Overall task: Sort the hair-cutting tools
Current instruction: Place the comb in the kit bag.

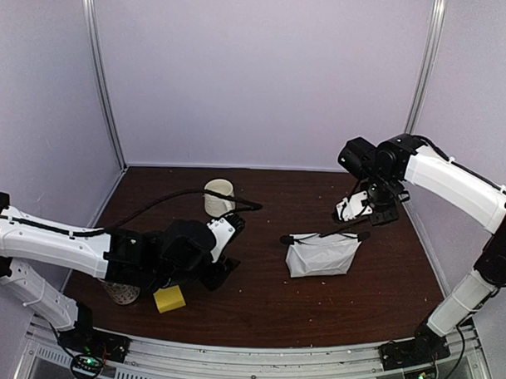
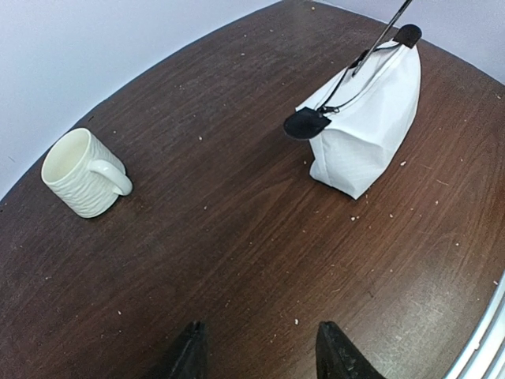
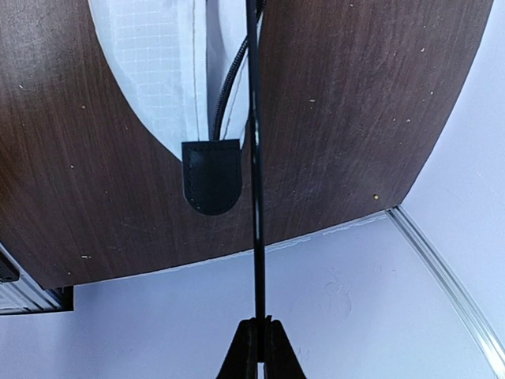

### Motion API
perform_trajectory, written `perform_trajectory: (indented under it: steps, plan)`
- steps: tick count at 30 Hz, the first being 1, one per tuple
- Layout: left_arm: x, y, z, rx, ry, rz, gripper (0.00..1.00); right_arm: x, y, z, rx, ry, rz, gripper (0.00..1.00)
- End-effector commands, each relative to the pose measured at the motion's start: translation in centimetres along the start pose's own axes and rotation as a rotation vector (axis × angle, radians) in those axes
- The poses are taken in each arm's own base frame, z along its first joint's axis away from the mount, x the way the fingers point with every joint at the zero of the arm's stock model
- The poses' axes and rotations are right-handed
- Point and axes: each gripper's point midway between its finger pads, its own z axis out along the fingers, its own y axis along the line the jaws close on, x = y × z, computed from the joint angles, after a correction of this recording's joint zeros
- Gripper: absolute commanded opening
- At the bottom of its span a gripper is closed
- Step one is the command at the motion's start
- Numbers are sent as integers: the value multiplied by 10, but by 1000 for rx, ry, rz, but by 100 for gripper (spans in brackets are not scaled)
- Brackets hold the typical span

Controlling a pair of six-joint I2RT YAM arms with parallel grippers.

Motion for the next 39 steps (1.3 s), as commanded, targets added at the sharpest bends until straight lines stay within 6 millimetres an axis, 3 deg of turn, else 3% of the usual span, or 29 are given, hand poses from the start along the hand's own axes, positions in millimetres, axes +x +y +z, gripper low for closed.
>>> perform_trajectory:
  steps: [1,8,22,39]
  plan:
    - [-6,-7,4,32,-26,-31,50,-7,-12,-8,38,-19,40,0]
    - [-7,-10,5,46,-20,-16,50,-32,-4,1,6,-32,-1,0]
    - [-1,-11,4,59,-13,-27,50,-86,6,1,-93,-141,13,0]
    - [5,-14,5,76,5,-32,50,-109,27,25,-158,-178,32,0]
